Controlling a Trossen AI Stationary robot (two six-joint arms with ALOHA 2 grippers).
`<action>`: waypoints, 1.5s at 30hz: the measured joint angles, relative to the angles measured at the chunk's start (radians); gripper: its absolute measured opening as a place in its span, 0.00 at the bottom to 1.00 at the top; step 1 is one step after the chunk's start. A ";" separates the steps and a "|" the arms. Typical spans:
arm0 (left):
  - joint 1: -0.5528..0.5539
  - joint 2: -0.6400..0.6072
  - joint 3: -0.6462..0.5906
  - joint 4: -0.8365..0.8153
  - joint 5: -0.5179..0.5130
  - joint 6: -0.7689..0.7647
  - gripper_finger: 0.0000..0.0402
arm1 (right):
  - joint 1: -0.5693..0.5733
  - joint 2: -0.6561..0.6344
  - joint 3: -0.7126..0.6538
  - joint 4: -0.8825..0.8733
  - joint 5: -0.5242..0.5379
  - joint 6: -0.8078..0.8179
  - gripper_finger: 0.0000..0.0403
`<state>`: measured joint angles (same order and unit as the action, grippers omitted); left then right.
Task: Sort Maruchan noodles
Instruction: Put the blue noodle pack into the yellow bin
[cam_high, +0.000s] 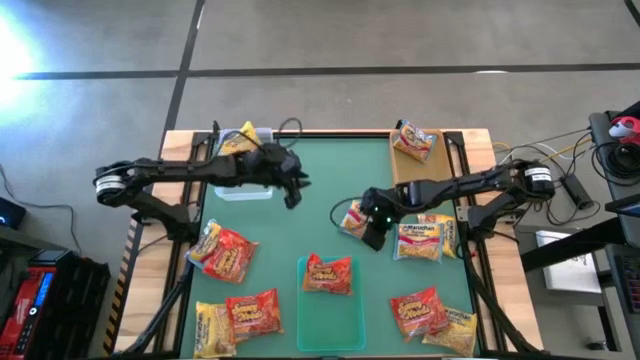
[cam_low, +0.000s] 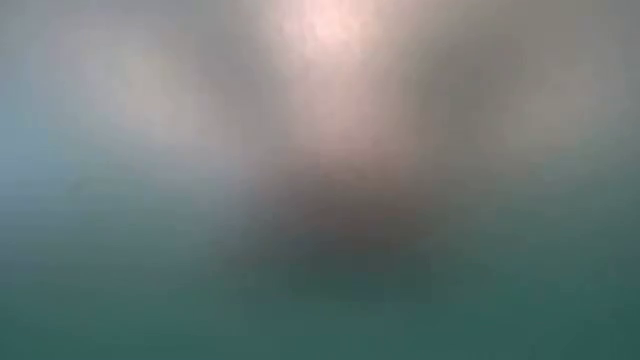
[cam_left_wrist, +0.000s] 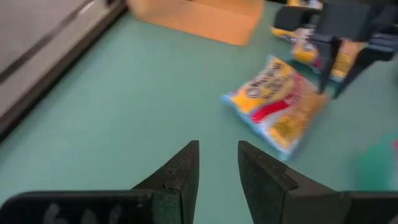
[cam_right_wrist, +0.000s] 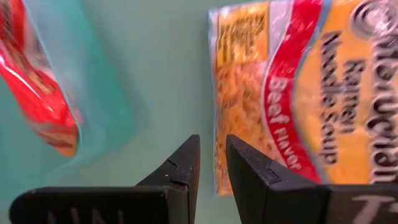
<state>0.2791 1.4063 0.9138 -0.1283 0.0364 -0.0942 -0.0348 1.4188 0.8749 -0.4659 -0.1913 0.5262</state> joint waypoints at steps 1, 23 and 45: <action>-0.018 0.009 0.000 0.011 0.000 -0.005 0.23 | 0.016 0.003 -0.001 -0.002 0.022 0.004 0.17; -0.183 0.247 0.000 0.246 -0.001 -0.083 0.23 | 0.074 0.128 -0.004 -0.004 0.328 -0.022 0.17; -0.187 0.330 -0.002 0.308 -0.072 -0.104 0.23 | 0.022 0.085 0.012 0.168 0.335 -0.191 0.17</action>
<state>0.0925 1.7363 0.9115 0.1801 -0.0360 -0.1983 -0.0131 1.5037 0.8872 -0.2978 0.1439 0.3347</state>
